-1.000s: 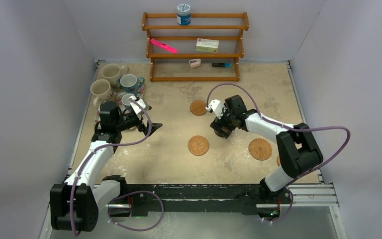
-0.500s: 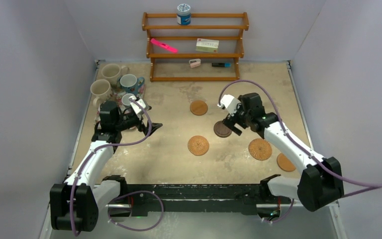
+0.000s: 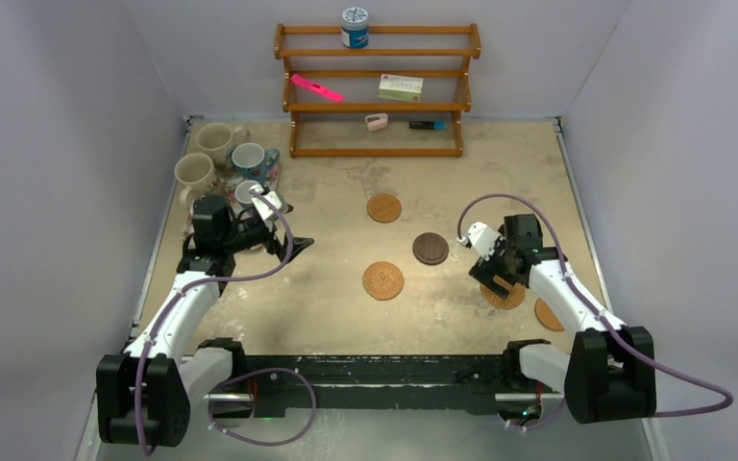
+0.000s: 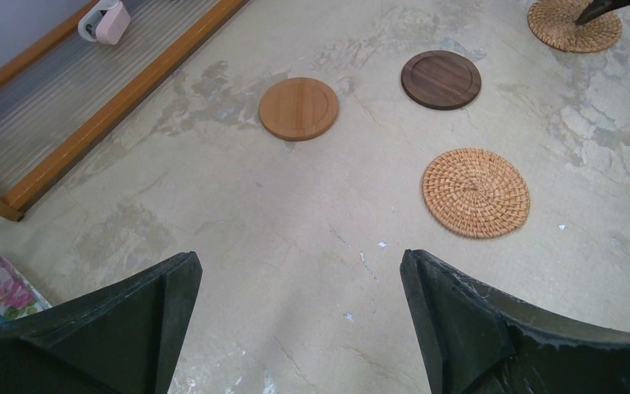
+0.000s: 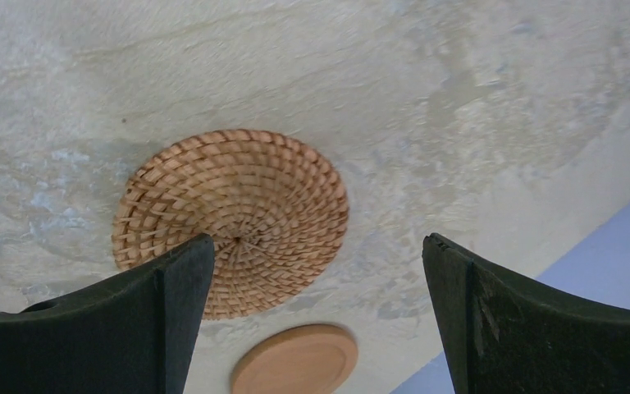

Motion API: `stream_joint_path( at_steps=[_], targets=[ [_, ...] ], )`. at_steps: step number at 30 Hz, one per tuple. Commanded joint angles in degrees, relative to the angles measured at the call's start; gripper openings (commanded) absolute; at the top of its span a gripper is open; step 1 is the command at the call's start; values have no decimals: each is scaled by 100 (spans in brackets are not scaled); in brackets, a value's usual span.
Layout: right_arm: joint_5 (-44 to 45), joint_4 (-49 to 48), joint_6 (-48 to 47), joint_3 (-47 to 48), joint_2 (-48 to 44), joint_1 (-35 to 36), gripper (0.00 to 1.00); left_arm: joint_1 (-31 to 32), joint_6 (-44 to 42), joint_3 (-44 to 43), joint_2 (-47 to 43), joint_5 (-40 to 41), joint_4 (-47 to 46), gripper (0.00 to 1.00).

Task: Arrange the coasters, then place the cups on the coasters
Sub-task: Move the coaster to the center of the board.

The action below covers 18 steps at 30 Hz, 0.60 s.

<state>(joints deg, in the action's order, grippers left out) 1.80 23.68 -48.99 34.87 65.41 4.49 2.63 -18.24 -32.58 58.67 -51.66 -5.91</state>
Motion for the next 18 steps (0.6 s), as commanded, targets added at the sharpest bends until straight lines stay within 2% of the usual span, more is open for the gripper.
stream_joint_path(
  at_steps=[1, 5, 9, 18],
  targets=[
    [-80, -272, -338, -359, -5, -36, 99, -17, -114, -223, -25, -152, -77, 100],
    [-171, -247, -428, -466, 242, -36, 99, -17, -118, -231, -18, -140, -72, 100],
    [-981, 348, -586, -431, 260, -23, 99, -17, -118, -232, 2, -130, -78, 100],
    [-1746, 396, -545, -457, 55, 60, 99, -17, -118, -249, 54, -131, -69, 100]
  ],
)
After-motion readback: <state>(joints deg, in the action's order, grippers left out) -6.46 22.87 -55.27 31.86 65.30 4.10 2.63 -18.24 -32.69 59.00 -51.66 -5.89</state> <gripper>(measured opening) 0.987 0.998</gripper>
